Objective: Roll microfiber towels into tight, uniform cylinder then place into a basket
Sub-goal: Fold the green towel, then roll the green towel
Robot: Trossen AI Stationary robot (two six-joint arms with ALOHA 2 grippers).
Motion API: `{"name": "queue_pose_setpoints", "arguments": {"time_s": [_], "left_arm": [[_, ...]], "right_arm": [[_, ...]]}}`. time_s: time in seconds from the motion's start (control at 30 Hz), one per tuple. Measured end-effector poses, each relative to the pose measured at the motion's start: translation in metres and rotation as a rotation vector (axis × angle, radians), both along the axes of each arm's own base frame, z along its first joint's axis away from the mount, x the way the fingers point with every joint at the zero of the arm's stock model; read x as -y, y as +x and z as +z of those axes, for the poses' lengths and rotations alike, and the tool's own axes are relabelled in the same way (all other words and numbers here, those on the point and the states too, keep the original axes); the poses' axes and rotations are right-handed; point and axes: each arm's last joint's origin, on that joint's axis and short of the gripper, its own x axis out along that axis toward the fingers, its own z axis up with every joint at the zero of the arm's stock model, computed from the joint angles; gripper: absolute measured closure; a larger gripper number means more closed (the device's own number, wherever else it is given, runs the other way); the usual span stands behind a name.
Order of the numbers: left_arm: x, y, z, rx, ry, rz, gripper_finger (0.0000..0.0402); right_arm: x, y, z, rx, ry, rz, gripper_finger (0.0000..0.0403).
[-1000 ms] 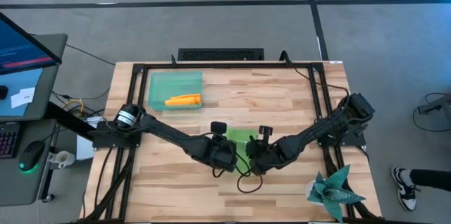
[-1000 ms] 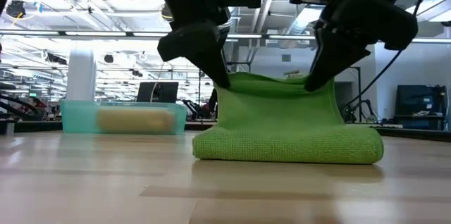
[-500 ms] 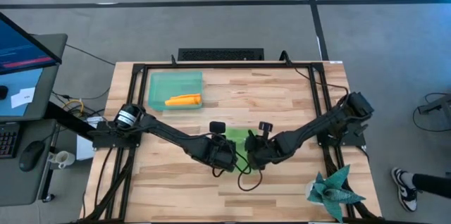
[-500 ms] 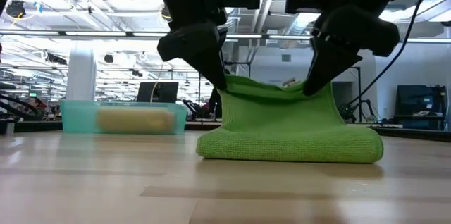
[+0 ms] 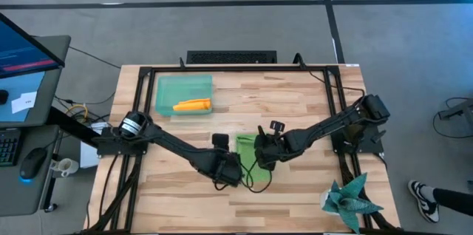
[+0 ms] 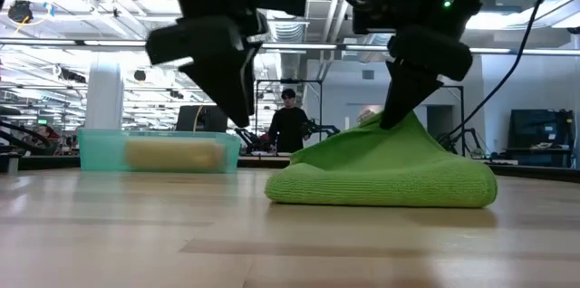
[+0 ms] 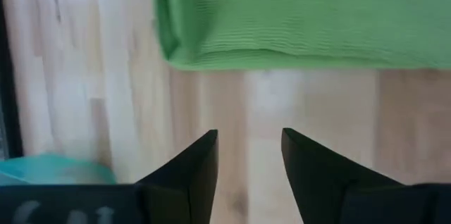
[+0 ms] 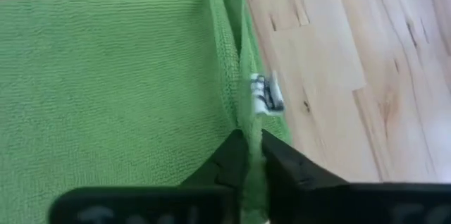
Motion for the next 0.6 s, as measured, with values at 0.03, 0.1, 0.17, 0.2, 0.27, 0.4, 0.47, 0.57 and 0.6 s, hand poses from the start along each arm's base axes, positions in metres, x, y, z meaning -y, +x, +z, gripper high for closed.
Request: {"name": "queue_pose_setpoints", "arguments": {"time_s": [0.03, 0.1, 0.17, 0.2, 0.27, 0.4, 0.47, 0.57, 0.6], "left_arm": [[0.004, -0.001, 0.000, 0.000, -0.007, -0.006, 0.0252], [0.013, -0.004, 0.000, -0.001, -0.029, -0.032, 0.0253], [0.022, -0.007, 0.000, 0.006, -0.042, -0.055, 0.0253], [0.026, -0.008, 0.000, 0.010, -0.047, -0.065, 0.0253], [0.032, -0.008, 0.000, 0.034, -0.058, -0.081, 0.0253], [0.041, -0.002, 0.002, 0.114, -0.083, -0.129, 0.0253], [0.044, 0.002, 0.003, 0.150, -0.095, -0.151, 0.0254], [0.046, 0.006, 0.005, 0.184, -0.103, -0.180, 0.0254], [0.046, 0.006, 0.005, 0.192, -0.103, -0.188, 0.0254]], "right_arm": [[0.001, 0.000, 0.000, -0.006, 0.003, 0.006, 0.0348], [0.005, 0.001, 0.000, -0.010, 0.008, 0.000, 0.0322], [0.007, 0.002, 0.000, -0.010, 0.009, -0.005, 0.0294], [0.007, 0.002, 0.000, -0.010, 0.009, -0.006, 0.0281], [0.008, 0.001, 0.000, -0.020, 0.004, -0.001, 0.0255], [0.011, -0.007, 0.002, -0.093, -0.020, 0.004, 0.0219], [0.011, -0.012, 0.006, -0.124, -0.031, 0.008, 0.0207], [0.007, -0.026, 0.016, -0.163, -0.044, 0.009, 0.0199], [0.004, -0.031, 0.021, -0.159, -0.043, 0.011, 0.0198]]}}
